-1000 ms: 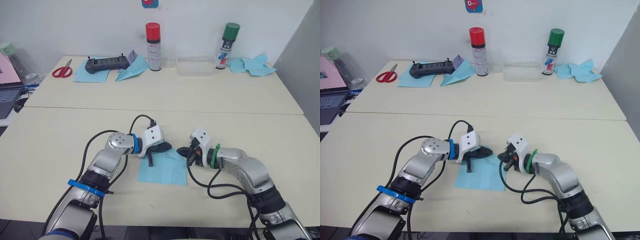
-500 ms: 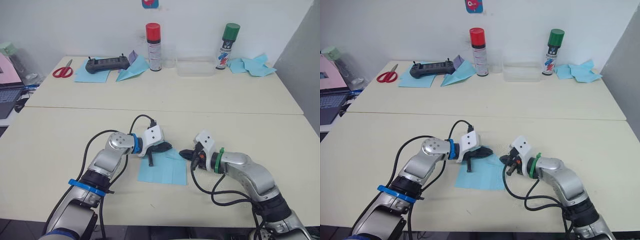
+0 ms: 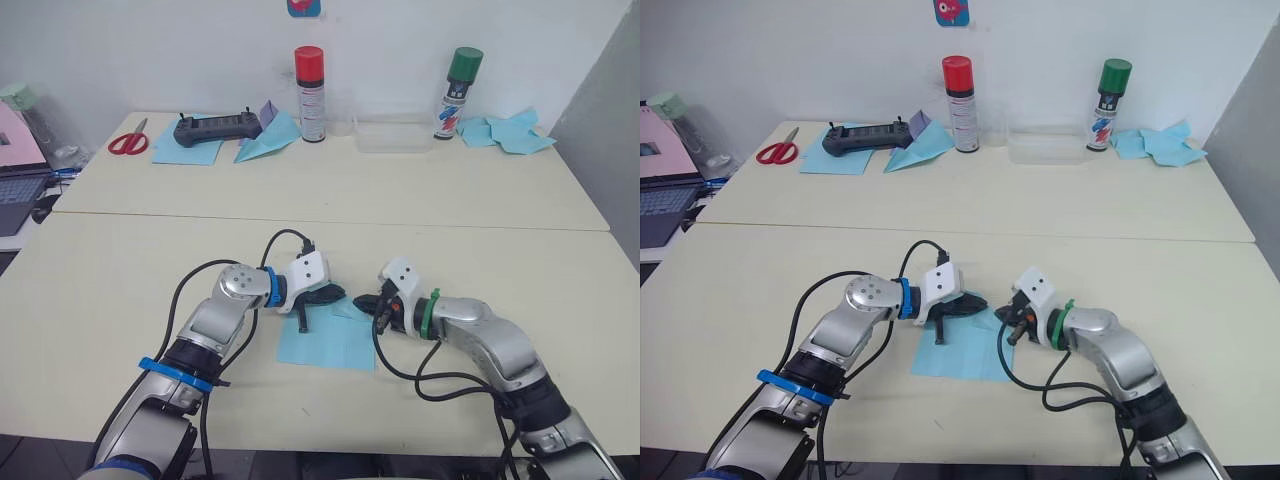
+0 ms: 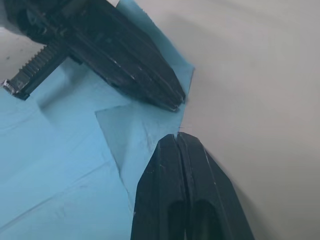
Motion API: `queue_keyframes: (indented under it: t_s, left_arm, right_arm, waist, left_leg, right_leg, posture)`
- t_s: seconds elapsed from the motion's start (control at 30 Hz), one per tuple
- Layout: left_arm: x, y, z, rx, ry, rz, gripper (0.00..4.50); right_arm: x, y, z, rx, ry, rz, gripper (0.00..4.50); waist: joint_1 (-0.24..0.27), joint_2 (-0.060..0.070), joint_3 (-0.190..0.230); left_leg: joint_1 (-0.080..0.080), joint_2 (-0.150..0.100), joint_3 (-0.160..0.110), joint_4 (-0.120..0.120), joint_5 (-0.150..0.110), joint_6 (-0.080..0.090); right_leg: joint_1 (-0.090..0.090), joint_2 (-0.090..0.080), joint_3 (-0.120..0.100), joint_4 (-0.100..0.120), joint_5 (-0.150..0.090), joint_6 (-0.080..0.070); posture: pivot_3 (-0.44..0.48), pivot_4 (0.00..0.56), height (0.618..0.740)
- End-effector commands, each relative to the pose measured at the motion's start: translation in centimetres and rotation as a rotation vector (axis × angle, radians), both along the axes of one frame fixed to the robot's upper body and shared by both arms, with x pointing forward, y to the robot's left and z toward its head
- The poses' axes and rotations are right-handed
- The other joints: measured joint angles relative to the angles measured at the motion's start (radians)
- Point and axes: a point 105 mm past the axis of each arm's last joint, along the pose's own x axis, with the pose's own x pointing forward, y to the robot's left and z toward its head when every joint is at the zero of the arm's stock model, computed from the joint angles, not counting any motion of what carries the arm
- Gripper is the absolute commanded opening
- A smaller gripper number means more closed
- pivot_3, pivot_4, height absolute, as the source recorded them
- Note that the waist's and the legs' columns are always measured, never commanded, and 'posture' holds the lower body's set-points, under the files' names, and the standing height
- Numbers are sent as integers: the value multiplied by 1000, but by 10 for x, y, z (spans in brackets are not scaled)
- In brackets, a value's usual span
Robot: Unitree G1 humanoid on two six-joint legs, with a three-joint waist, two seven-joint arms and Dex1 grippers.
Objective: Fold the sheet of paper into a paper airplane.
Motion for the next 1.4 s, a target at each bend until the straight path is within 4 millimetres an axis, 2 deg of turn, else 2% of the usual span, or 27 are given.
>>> queue_keyframes:
  t_s: [0.03,0.37,0.63,0.77,0.83,0.9,0.97,1.07,1.13,1.2,1.3,1.4]
  left_arm:
    - [-7,1,-16,46,52,-10,0]
    - [-6,-1,-17,45,51,-11,0]
    - [-4,-1,-16,42,46,-13,0]
    - [-3,-2,-14,40,43,-14,0]
    - [-1,-3,-10,26,34,-17,0]
    - [-1,-11,4,-65,6,-31,0]
    - [0,-18,17,-151,12,-22,0]
    - [-3,-25,23,-182,18,-38,0]
    - [-4,-27,23,-181,22,-41,0]
    - [-4,-25,15,-131,28,-33,0]
    - [-2,-15,2,-54,28,-20,0]
    - [1,-1,-2,-17,27,16,0]
  right_arm:
    - [-12,-11,-12,-44,50,5,21]
    - [-28,-27,-12,-78,1,46,21]
    - [-6,-2,30,179,-124,-24,21]
    - [-5,7,21,145,-100,-5,21]
    - [-8,7,2,41,-53,25,21]
    - [-10,3,-11,-30,-25,32,21]
    - [-9,2,-13,-34,-17,16,21]
    - [-9,2,-13,-32,-15,13,21]
    - [-9,3,-13,-29,-14,13,21]
    - [-10,4,-13,-24,-13,14,21]
    - [-10,4,-13,-23,-12,12,21]
    - [-10,2,-12,-25,-11,6,21]
  waist:
    - [0,0,0]
    - [1,-1,-1]
    - [-1,-1,-1]
    - [4,-1,-1]
    - [4,-1,-1]
    - [5,0,-1]
    - [5,0,-1]
    - [5,-1,-1]
    - [4,-1,-1]
    - [4,-1,-1]
    - [3,-1,-1]
    - [2,-1,-1]
  left_leg:
    - [0,0,0,0,0,0]
    - [0,0,0,0,0,0]
    - [0,0,0,0,0,0]
    - [0,0,0,1,0,0]
    - [0,0,0,1,0,0]
    - [0,0,0,1,0,0]
    - [0,0,1,1,0,0]
    - [0,0,0,1,0,0]
    - [0,0,0,1,0,0]
    - [0,0,0,1,0,0]
    - [0,0,0,1,0,0]
    - [0,0,0,1,0,0]
  right_leg:
    - [0,0,0,0,0,0]
    - [1,0,0,0,0,0]
    - [0,0,0,1,0,0]
    - [0,0,0,1,0,1]
    - [0,0,0,1,0,1]
    - [0,0,0,1,0,0]
    - [0,0,1,1,0,0]
    - [0,0,0,1,0,0]
    - [0,0,0,2,0,0]
    - [0,0,0,2,0,0]
    - [0,0,1,2,0,1]
    - [0,0,0,2,0,0]
  posture:
    - [0,150,740]
    - [0,150,740]
    - [0,150,740]
    - [0,150,740]
    - [0,150,740]
    - [0,150,740]
    - [0,150,740]
    - [0,150,740]
    - [0,150,740]
    - [0,150,740]
    - [0,150,740]
    - [0,150,740]
